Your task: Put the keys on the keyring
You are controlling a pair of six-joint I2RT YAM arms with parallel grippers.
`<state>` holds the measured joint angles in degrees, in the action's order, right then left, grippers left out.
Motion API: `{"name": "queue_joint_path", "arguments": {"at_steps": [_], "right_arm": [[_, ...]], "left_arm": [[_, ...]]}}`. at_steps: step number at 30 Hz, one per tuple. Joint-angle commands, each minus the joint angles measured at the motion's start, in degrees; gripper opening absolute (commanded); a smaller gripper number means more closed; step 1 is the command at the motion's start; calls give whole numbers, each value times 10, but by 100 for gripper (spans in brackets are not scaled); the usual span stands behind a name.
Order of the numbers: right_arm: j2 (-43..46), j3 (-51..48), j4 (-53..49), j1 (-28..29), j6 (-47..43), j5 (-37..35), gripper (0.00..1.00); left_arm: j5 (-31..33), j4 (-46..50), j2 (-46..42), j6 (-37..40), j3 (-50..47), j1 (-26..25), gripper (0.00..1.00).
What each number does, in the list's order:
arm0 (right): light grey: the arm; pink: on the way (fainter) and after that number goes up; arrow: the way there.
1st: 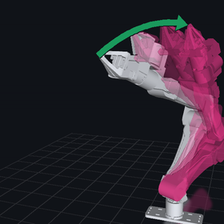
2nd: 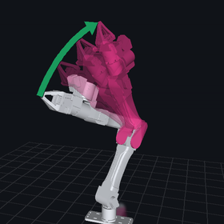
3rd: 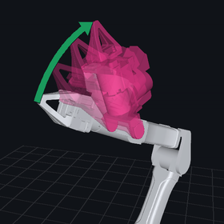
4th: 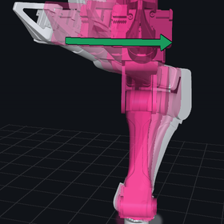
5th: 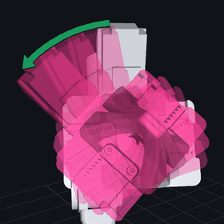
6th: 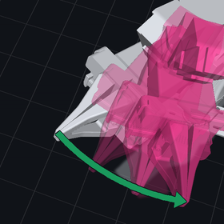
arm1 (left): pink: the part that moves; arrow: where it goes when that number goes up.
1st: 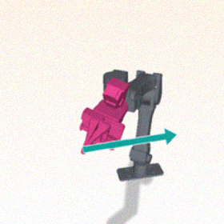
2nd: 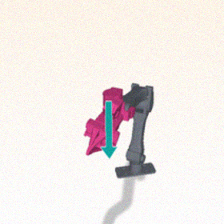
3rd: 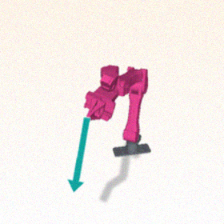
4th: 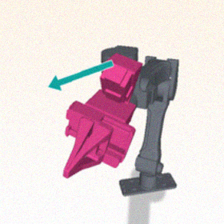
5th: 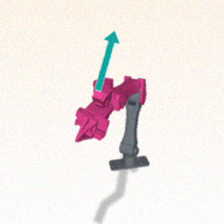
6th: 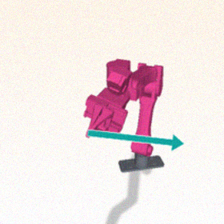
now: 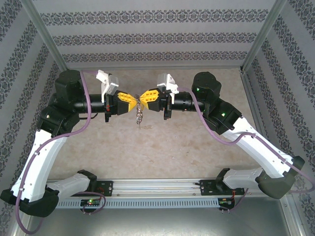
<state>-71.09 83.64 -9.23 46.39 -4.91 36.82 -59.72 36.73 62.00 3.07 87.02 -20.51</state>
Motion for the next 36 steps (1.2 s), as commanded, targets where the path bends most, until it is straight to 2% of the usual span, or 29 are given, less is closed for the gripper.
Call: {"name": "queue_joint_path", "arguments": {"at_steps": [1, 36], "right_arm": [[3, 12, 8, 7, -9, -11, 0], [17, 7, -1, 16, -18, -28, 0]], "left_arm": [[-11, 2, -4, 15, 22, 4, 0], [-12, 4, -5, 17, 23, 4, 0]]}}
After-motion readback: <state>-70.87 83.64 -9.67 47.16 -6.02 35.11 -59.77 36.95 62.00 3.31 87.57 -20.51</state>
